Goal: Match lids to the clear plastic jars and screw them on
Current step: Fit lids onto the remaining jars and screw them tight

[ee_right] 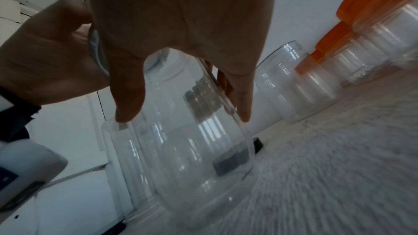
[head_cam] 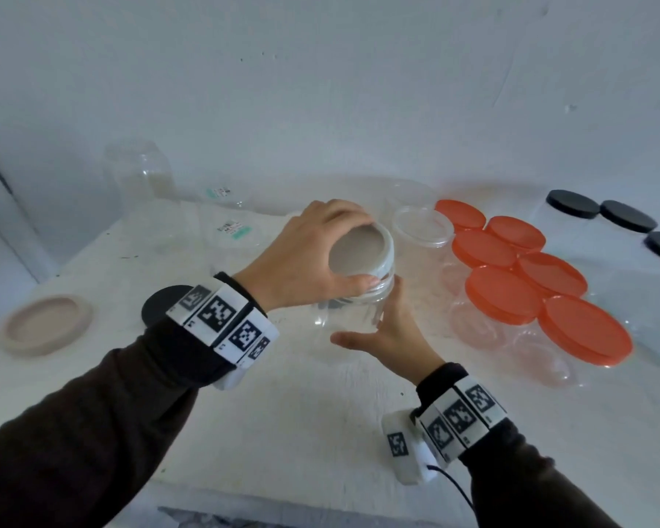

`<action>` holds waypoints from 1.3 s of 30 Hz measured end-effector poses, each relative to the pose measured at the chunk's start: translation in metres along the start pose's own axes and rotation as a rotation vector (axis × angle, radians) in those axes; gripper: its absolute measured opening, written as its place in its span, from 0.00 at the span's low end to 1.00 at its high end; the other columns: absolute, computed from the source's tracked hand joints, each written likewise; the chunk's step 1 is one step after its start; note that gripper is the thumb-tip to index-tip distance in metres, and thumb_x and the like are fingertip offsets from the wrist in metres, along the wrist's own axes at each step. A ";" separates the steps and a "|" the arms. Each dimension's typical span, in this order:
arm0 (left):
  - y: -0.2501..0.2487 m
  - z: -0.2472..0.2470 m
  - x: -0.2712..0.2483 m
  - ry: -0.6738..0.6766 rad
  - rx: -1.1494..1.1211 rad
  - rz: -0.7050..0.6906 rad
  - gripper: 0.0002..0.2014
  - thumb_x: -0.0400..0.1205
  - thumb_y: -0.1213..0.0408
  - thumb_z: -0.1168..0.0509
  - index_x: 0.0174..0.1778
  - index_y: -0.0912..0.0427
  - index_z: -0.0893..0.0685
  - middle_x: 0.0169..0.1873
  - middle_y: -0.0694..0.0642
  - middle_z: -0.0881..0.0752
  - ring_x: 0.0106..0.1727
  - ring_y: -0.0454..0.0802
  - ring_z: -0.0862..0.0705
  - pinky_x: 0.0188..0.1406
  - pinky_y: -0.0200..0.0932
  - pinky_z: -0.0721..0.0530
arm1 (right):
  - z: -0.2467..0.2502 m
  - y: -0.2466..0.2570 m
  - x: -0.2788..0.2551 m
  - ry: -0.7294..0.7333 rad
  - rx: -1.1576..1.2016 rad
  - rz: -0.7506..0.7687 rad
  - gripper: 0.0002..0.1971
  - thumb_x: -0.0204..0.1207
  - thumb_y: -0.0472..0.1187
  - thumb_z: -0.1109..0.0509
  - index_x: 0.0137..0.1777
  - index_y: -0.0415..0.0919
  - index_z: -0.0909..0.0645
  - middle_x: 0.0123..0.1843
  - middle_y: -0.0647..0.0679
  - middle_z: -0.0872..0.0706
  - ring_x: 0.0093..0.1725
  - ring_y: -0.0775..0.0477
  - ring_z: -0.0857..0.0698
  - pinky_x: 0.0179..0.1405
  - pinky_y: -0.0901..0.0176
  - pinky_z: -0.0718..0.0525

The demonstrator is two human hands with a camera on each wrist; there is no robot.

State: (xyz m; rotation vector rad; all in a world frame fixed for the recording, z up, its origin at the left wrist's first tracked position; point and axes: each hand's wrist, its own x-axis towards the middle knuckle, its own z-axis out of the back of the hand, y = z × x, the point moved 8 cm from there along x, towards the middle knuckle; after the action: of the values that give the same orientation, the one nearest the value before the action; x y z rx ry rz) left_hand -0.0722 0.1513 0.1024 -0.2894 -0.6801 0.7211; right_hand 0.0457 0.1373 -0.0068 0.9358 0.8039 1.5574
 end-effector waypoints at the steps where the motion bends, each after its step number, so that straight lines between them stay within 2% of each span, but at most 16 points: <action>1: -0.001 -0.004 0.002 0.024 0.017 -0.009 0.37 0.67 0.36 0.38 0.69 0.54 0.26 0.67 0.47 0.26 0.67 0.46 0.30 0.67 0.58 0.29 | 0.000 0.000 0.000 -0.001 0.005 -0.001 0.49 0.53 0.55 0.17 0.68 0.57 0.46 0.69 0.49 0.31 0.69 0.51 0.27 0.67 0.52 0.24; 3: -0.002 -0.009 0.006 0.055 0.047 -0.020 0.38 0.67 0.35 0.39 0.69 0.54 0.25 0.66 0.46 0.25 0.66 0.46 0.30 0.66 0.57 0.29 | 0.000 0.001 -0.001 -0.005 0.013 0.003 0.49 0.51 0.58 0.19 0.68 0.60 0.46 0.70 0.50 0.31 0.69 0.52 0.27 0.67 0.54 0.23; 13: 0.000 -0.019 0.012 0.150 0.079 0.026 0.42 0.63 0.31 0.42 0.70 0.51 0.26 0.67 0.43 0.26 0.66 0.42 0.32 0.68 0.51 0.31 | 0.002 -0.003 0.001 -0.007 -0.003 0.000 0.50 0.56 0.46 0.15 0.72 0.51 0.47 0.70 0.50 0.32 0.69 0.52 0.28 0.66 0.60 0.26; 15: 0.001 -0.018 0.011 0.213 0.051 0.045 0.45 0.62 0.31 0.34 0.73 0.51 0.29 0.70 0.43 0.30 0.70 0.42 0.35 0.71 0.46 0.34 | 0.001 -0.005 0.000 0.050 -0.020 -0.027 0.54 0.56 0.46 0.15 0.74 0.50 0.50 0.72 0.50 0.34 0.71 0.52 0.30 0.65 0.64 0.27; 17: 0.006 -0.018 0.006 0.270 -0.048 0.096 0.51 0.60 0.37 0.25 0.77 0.50 0.37 0.74 0.44 0.37 0.75 0.41 0.40 0.75 0.43 0.39 | 0.003 -0.003 -0.001 0.166 -0.050 -0.061 0.60 0.55 0.46 0.15 0.77 0.48 0.56 0.75 0.51 0.37 0.73 0.54 0.34 0.62 0.71 0.31; 18: 0.011 -0.017 0.002 0.259 -0.126 0.129 0.54 0.58 0.41 0.24 0.79 0.50 0.41 0.75 0.44 0.40 0.76 0.40 0.42 0.75 0.41 0.40 | 0.010 0.001 -0.001 0.199 -0.053 -0.065 0.63 0.54 0.49 0.15 0.78 0.49 0.59 0.76 0.52 0.39 0.73 0.55 0.36 0.64 0.70 0.33; 20: 0.025 -0.017 -0.010 0.201 -0.284 0.211 0.59 0.55 0.40 0.24 0.80 0.47 0.48 0.74 0.40 0.42 0.75 0.36 0.42 0.73 0.34 0.39 | 0.033 0.017 0.001 0.184 -0.043 -0.042 0.63 0.50 0.57 0.16 0.79 0.53 0.57 0.79 0.53 0.40 0.75 0.57 0.38 0.71 0.61 0.35; 22: 0.037 -0.022 -0.022 0.141 -0.419 0.301 0.63 0.52 0.35 0.24 0.80 0.45 0.52 0.73 0.37 0.41 0.74 0.33 0.40 0.70 0.30 0.38 | 0.056 0.042 0.006 0.142 -0.065 -0.004 0.57 0.52 0.58 0.20 0.78 0.52 0.49 0.78 0.54 0.37 0.74 0.58 0.34 0.71 0.58 0.33; 23: 0.041 -0.026 -0.026 0.115 -0.478 0.347 0.63 0.52 0.38 0.23 0.79 0.45 0.52 0.72 0.36 0.39 0.74 0.34 0.39 0.70 0.32 0.37 | 0.063 0.056 0.007 0.140 -0.094 0.028 0.52 0.54 0.57 0.22 0.77 0.50 0.45 0.77 0.54 0.35 0.73 0.58 0.32 0.70 0.59 0.31; 25: 0.042 -0.032 -0.031 0.067 -0.559 0.410 0.60 0.58 0.52 0.20 0.79 0.45 0.54 0.68 0.37 0.36 0.71 0.35 0.35 0.70 0.33 0.33 | 0.067 0.086 0.012 0.176 -0.199 0.100 0.44 0.56 0.55 0.23 0.74 0.51 0.38 0.72 0.58 0.31 0.70 0.60 0.28 0.68 0.59 0.27; 27: 0.038 -0.038 -0.031 0.037 -0.587 0.420 0.58 0.63 0.66 0.20 0.79 0.48 0.55 0.63 0.35 0.35 0.64 0.29 0.31 0.61 0.22 0.30 | 0.058 0.108 0.016 0.255 -0.373 0.157 0.41 0.60 0.55 0.22 0.73 0.52 0.34 0.71 0.58 0.31 0.69 0.60 0.29 0.68 0.59 0.28; 29: 0.036 -0.042 -0.030 0.013 -0.602 0.411 0.56 0.64 0.71 0.21 0.79 0.51 0.53 0.60 0.30 0.37 0.59 0.22 0.31 0.51 0.16 0.29 | 0.044 0.120 0.021 0.351 -0.576 0.203 0.41 0.63 0.56 0.23 0.75 0.52 0.36 0.73 0.57 0.33 0.70 0.58 0.32 0.69 0.60 0.31; 32: 0.041 -0.043 -0.029 -0.033 -0.644 0.411 0.52 0.63 0.71 0.20 0.77 0.53 0.46 0.60 0.36 0.30 0.56 0.21 0.26 0.52 0.22 0.23 | 0.026 0.125 0.030 0.455 -0.801 0.229 0.42 0.66 0.60 0.25 0.77 0.52 0.39 0.75 0.54 0.35 0.72 0.53 0.33 0.71 0.55 0.32; 34: 0.044 -0.044 -0.029 -0.053 -0.671 0.416 0.47 0.62 0.70 0.20 0.74 0.53 0.39 0.61 0.43 0.25 0.56 0.24 0.23 0.50 0.25 0.22 | 0.021 0.125 0.035 0.476 -0.874 0.211 0.40 0.67 0.59 0.25 0.77 0.52 0.38 0.73 0.51 0.31 0.70 0.50 0.30 0.66 0.57 0.30; 36: 0.047 -0.045 -0.029 -0.049 -0.667 0.423 0.44 0.62 0.66 0.19 0.72 0.54 0.34 0.62 0.48 0.22 0.59 0.33 0.21 0.50 0.26 0.21 | 0.019 0.126 0.039 0.494 -0.908 0.184 0.39 0.66 0.58 0.25 0.76 0.54 0.37 0.69 0.51 0.28 0.66 0.49 0.28 0.59 0.58 0.29; 39: 0.053 -0.046 -0.030 -0.036 -0.658 0.434 0.46 0.59 0.59 0.17 0.72 0.51 0.32 0.62 0.47 0.20 0.61 0.37 0.20 0.54 0.31 0.20 | 0.017 0.127 0.041 0.569 -0.879 0.156 0.40 0.65 0.54 0.22 0.76 0.58 0.38 0.68 0.53 0.30 0.65 0.50 0.27 0.61 0.56 0.25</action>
State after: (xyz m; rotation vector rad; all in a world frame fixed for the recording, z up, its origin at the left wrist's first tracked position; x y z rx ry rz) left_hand -0.0859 0.1683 0.0291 -1.0532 -0.8907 0.8992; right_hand -0.0006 0.1557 0.1185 -0.0996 0.3295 2.0757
